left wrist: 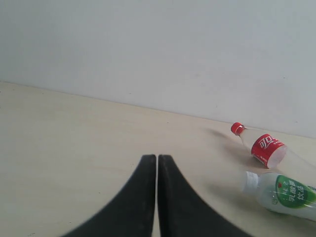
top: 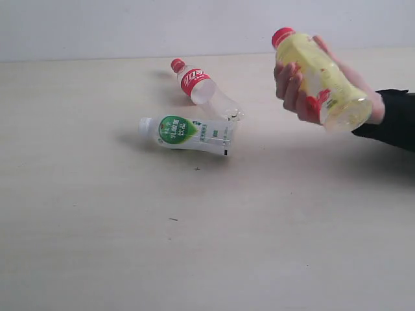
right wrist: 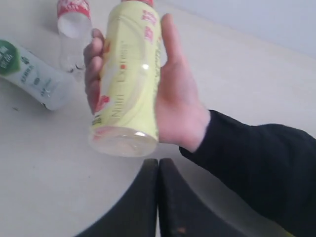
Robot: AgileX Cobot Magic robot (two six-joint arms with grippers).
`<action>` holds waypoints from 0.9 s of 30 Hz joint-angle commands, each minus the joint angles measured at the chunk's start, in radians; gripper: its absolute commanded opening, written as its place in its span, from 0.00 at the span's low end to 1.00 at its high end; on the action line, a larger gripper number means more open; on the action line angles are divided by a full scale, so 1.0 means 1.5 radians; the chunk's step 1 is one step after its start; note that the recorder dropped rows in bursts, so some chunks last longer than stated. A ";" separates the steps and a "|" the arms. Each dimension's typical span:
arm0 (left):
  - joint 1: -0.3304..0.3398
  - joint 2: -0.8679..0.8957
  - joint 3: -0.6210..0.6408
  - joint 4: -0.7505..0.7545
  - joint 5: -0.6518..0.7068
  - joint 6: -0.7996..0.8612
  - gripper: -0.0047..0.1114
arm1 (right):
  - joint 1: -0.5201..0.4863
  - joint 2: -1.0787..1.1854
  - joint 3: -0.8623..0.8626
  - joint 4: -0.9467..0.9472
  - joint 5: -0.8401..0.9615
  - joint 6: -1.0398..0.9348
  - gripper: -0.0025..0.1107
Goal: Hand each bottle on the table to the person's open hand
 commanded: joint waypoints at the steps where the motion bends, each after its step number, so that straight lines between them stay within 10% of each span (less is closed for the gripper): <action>1: 0.001 0.003 0.000 -0.004 -0.006 0.000 0.07 | -0.003 -0.117 0.080 0.004 -0.125 0.008 0.02; 27: 0.001 0.003 0.000 -0.004 -0.006 0.001 0.07 | -0.003 -0.296 0.141 -0.010 -0.123 -0.003 0.02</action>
